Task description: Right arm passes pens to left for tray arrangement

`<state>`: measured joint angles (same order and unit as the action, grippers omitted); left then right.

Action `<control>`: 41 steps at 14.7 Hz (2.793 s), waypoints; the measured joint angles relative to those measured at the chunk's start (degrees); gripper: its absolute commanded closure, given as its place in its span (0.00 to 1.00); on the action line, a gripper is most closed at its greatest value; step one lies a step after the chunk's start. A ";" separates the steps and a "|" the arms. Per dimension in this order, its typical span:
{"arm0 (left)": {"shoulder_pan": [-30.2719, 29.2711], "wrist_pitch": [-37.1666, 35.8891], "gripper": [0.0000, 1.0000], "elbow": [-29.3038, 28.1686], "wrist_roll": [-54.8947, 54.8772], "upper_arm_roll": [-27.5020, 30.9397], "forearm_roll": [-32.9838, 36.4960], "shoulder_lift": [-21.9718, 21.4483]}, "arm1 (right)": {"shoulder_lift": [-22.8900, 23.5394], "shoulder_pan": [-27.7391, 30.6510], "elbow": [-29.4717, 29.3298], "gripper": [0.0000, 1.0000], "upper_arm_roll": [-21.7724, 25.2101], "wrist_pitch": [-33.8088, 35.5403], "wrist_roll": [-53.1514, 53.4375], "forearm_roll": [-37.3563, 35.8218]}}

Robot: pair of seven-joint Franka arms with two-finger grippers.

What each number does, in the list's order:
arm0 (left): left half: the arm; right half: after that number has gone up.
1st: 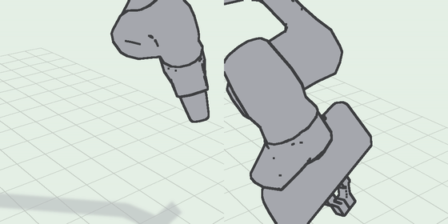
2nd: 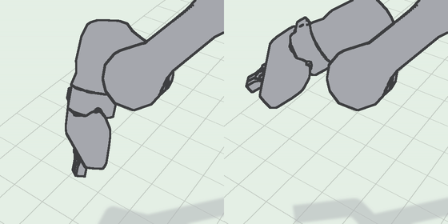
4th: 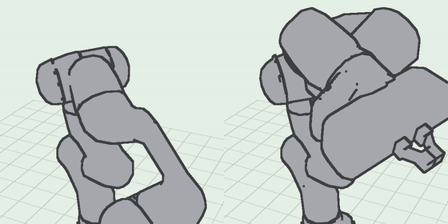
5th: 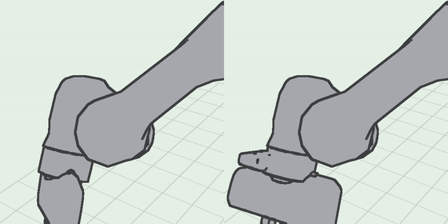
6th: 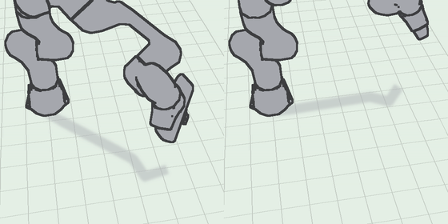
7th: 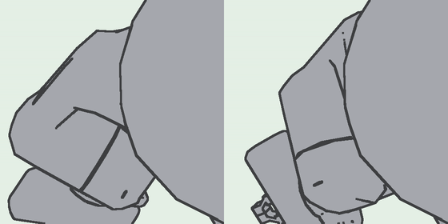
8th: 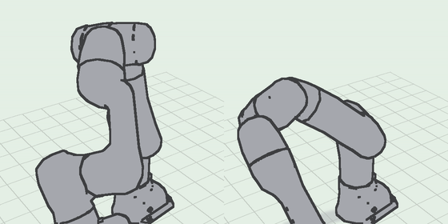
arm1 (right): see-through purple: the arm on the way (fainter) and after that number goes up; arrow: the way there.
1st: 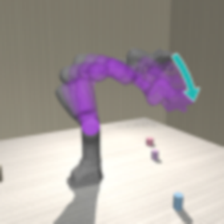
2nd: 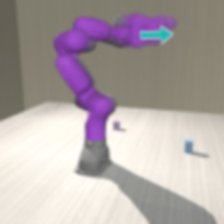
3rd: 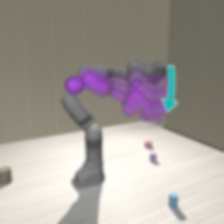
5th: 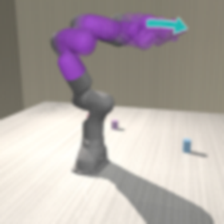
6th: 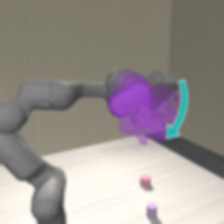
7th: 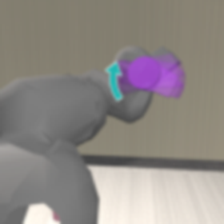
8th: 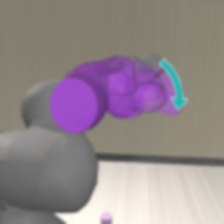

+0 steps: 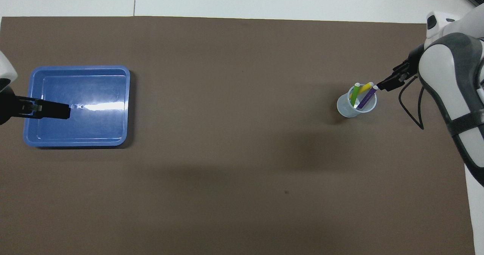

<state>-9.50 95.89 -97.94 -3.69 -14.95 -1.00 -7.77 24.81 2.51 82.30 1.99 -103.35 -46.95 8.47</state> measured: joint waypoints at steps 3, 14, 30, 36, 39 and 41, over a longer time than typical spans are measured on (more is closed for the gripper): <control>0.00 0.00 0.00 0.00 0.00 0.01 0.00 0.00 | 0.63 -0.23 -0.07 0.28 -0.03 -0.64 0.22 0.00; 0.00 -0.05 0.00 0.00 0.00 0.03 0.00 0.00 | 1.93 -1.58 0.54 0.39 -0.02 -4.75 0.30 -1.02; -0.06 0.18 0.00 0.23 -0.20 0.25 0.00 -0.01 | 2.06 -1.33 1.73 0.43 0.14 -2.33 3.53 -1.00; -0.73 0.42 0.00 0.23 0.30 0.68 0.01 -0.01 | 2.05 -1.31 1.86 0.49 0.16 -1.11 3.58 -1.00; -0.73 0.73 0.00 0.22 1.76 0.67 0.01 -0.01 | 2.05 -1.30 1.94 0.53 0.16 -0.34 3.58 -1.00; -0.73 0.67 0.01 0.13 4.41 0.58 0.00 -0.01 | 2.02 -1.18 1.98 0.55 0.17 -0.22 3.57 -1.00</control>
<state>-10.23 96.56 -97.81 0.72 -14.37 -0.99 -7.79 26.83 1.33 84.28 2.16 -103.57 -43.38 7.46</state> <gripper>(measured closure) 0.000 0.533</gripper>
